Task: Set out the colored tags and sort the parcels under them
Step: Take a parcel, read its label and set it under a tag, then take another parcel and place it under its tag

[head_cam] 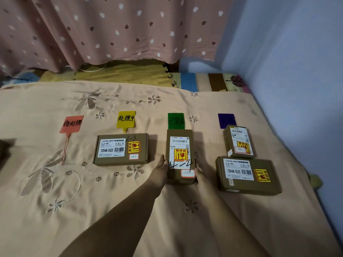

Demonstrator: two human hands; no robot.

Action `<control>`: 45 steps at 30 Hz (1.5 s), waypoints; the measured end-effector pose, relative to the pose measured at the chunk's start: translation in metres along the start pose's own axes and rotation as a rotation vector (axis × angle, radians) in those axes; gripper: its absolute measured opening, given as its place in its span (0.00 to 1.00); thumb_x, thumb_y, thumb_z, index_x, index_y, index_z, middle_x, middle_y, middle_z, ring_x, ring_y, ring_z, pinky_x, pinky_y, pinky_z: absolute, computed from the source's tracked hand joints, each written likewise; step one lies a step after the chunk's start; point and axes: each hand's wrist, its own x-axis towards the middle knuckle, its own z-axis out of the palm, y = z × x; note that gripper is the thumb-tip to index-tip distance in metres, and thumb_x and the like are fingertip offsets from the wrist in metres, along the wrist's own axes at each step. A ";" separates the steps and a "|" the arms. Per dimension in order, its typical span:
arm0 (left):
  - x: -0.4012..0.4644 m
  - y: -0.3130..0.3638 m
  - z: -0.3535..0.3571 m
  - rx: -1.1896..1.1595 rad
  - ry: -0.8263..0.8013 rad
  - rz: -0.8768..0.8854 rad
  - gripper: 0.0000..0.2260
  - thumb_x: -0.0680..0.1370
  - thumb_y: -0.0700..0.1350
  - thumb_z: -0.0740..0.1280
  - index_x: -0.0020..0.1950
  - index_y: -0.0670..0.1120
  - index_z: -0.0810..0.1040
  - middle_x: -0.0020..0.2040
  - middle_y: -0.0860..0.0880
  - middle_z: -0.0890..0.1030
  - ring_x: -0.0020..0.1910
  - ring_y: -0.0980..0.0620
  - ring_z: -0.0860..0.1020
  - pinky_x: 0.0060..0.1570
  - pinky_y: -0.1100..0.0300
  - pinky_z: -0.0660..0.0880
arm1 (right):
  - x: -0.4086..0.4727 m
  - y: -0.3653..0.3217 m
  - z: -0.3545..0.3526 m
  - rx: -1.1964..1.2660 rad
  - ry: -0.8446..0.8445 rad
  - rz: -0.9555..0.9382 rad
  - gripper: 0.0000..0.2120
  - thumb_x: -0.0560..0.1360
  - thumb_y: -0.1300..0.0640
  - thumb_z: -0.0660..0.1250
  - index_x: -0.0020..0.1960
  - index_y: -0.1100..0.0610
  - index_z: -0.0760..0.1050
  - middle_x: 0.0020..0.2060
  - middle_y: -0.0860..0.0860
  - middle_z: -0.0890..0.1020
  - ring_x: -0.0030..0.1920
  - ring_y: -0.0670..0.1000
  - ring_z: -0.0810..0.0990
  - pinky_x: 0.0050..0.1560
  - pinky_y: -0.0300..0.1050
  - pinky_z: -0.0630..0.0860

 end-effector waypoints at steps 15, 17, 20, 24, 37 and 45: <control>-0.058 0.136 -0.025 0.654 0.067 0.293 0.26 0.84 0.56 0.52 0.80 0.49 0.55 0.79 0.46 0.58 0.78 0.44 0.58 0.73 0.55 0.56 | -0.062 -0.144 0.005 -0.898 0.015 -0.297 0.24 0.84 0.45 0.44 0.79 0.43 0.47 0.79 0.47 0.50 0.79 0.53 0.47 0.76 0.56 0.49; -0.073 0.173 -0.030 0.711 0.097 0.362 0.27 0.84 0.55 0.52 0.80 0.47 0.54 0.79 0.45 0.57 0.78 0.45 0.57 0.74 0.56 0.55 | -0.075 -0.179 0.007 -1.020 0.016 -0.375 0.24 0.84 0.47 0.45 0.79 0.45 0.48 0.79 0.46 0.48 0.79 0.51 0.45 0.76 0.53 0.46; -0.107 0.227 -0.039 0.845 0.179 0.478 0.27 0.84 0.54 0.51 0.80 0.46 0.50 0.79 0.41 0.55 0.78 0.41 0.54 0.75 0.50 0.54 | -0.101 -0.233 0.014 -1.111 0.023 -0.504 0.24 0.85 0.50 0.45 0.80 0.50 0.49 0.79 0.46 0.49 0.79 0.50 0.45 0.76 0.49 0.45; -0.145 0.275 -0.061 1.032 0.318 0.573 0.23 0.84 0.39 0.51 0.80 0.45 0.53 0.80 0.37 0.43 0.77 0.33 0.48 0.75 0.44 0.47 | -0.138 -0.286 0.026 -1.048 0.110 -0.623 0.24 0.84 0.47 0.44 0.79 0.48 0.51 0.79 0.47 0.53 0.79 0.51 0.48 0.76 0.51 0.49; -0.219 0.291 -0.153 1.316 0.440 0.567 0.23 0.85 0.44 0.48 0.80 0.45 0.49 0.80 0.40 0.49 0.78 0.36 0.51 0.76 0.40 0.47 | -0.196 -0.323 0.072 -1.445 0.153 -0.703 0.24 0.85 0.52 0.41 0.80 0.54 0.49 0.79 0.50 0.53 0.79 0.50 0.50 0.76 0.47 0.45; -0.275 0.271 -0.274 1.462 0.586 0.505 0.24 0.85 0.44 0.51 0.80 0.46 0.49 0.80 0.42 0.52 0.77 0.37 0.55 0.76 0.41 0.52 | -0.211 -0.318 0.153 -1.535 0.105 -0.742 0.24 0.85 0.53 0.40 0.79 0.56 0.50 0.79 0.51 0.56 0.78 0.51 0.53 0.77 0.48 0.47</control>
